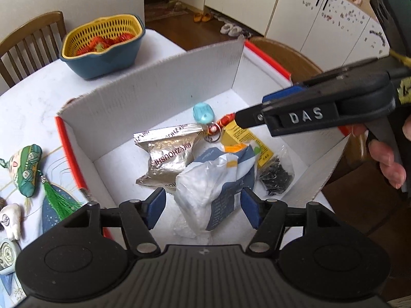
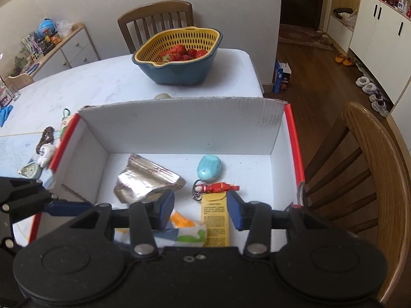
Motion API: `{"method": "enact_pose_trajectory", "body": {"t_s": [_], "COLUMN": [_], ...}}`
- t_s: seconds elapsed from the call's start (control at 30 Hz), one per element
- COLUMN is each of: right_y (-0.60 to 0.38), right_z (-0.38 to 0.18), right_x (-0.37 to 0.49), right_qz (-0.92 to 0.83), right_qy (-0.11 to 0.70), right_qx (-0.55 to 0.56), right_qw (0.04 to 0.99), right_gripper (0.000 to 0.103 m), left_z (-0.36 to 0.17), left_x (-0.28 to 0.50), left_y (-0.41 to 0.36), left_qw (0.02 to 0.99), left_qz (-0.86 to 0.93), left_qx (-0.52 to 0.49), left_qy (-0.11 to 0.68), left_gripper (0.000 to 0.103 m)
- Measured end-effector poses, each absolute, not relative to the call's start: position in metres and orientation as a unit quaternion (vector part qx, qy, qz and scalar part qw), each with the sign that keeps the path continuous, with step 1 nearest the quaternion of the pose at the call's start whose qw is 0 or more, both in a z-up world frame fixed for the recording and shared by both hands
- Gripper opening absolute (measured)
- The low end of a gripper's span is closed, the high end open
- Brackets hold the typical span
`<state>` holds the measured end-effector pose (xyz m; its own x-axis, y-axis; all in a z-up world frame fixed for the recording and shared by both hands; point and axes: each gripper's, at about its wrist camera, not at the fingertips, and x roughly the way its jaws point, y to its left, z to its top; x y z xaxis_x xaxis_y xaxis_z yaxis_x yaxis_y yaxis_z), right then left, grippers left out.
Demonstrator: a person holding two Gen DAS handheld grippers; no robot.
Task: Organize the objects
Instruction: 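Open both tools to release the tissue packet and sharpener into the box, then withdraw both tools from the box back over the table items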
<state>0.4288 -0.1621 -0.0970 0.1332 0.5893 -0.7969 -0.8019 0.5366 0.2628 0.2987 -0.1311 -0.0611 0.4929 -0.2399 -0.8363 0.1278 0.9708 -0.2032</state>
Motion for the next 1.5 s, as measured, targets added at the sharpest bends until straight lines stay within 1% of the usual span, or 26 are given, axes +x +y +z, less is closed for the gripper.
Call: {"method": "enact_pose_trajectory", "body": {"t_s": [0.17, 0.5, 0.57, 0.67, 0.73, 0.8, 0.87, 1.03, 1.1, 1.23, 1.3, 1.37, 1.5], "right_y": [-0.172, -0.183, -0.183, -0.183, -0.183, -0.182, -0.180, -0.171, -0.165, -0.155, -0.149, -0.142, -0.126], "right_z": [-0.083, -0.062, -0.057, -0.050, -0.045, -0.043, -0.041, -0.036, -0.035, -0.032, -0.030, -0.028, -0.026], "right_x": [0.418, 0.387, 0.380, 0.369, 0.361, 0.355, 0.347, 0.327, 0.318, 0.299, 0.289, 0.280, 0.260], "right_qz": [0.474, 0.487, 0.487, 0.487, 0.487, 0.486, 0.484, 0.483, 0.483, 0.485, 0.487, 0.491, 0.497], "right_qy": [0.457, 0.449, 0.445, 0.441, 0.440, 0.441, 0.442, 0.444, 0.445, 0.447, 0.445, 0.444, 0.444], "right_qx": [-0.100, -0.092, -0.088, -0.077, -0.069, -0.065, -0.060, -0.051, -0.051, -0.047, -0.047, -0.048, -0.053], "right_qw": [0.746, 0.744, 0.746, 0.750, 0.752, 0.752, 0.753, 0.753, 0.752, 0.751, 0.750, 0.748, 0.743], "right_gripper": [0.048, 0.050, 0.057, 0.062, 0.063, 0.064, 0.071, 0.074, 0.074, 0.080, 0.082, 0.087, 0.090], "left_z": [-0.047, -0.024, -0.020, -0.015, -0.013, -0.012, -0.011, -0.012, -0.013, -0.016, -0.018, -0.021, -0.029], "left_x": [0.283, 0.247, 0.240, 0.227, 0.217, 0.208, 0.199, 0.179, 0.172, 0.156, 0.150, 0.142, 0.130], "left_y": [-0.122, -0.091, -0.081, -0.063, -0.050, -0.036, -0.024, 0.009, 0.022, 0.049, 0.063, 0.076, 0.101], "left_qw": [0.871, 0.887, 0.890, 0.894, 0.897, 0.899, 0.901, 0.902, 0.902, 0.904, 0.904, 0.904, 0.904], "left_qz": [-0.111, -0.117, -0.115, -0.106, -0.098, -0.090, -0.085, -0.073, -0.066, -0.050, -0.040, -0.036, -0.029], "left_qx": [-0.062, -0.074, -0.083, -0.086, -0.085, -0.087, -0.088, -0.099, -0.102, -0.105, -0.105, -0.109, -0.115], "left_qy": [0.475, 0.440, 0.434, 0.426, 0.422, 0.419, 0.415, 0.414, 0.413, 0.411, 0.412, 0.411, 0.412], "left_gripper": [0.063, 0.064, 0.064, 0.064, 0.064, 0.073, 0.073, 0.073, 0.077, 0.079, 0.082, 0.082, 0.083]}}
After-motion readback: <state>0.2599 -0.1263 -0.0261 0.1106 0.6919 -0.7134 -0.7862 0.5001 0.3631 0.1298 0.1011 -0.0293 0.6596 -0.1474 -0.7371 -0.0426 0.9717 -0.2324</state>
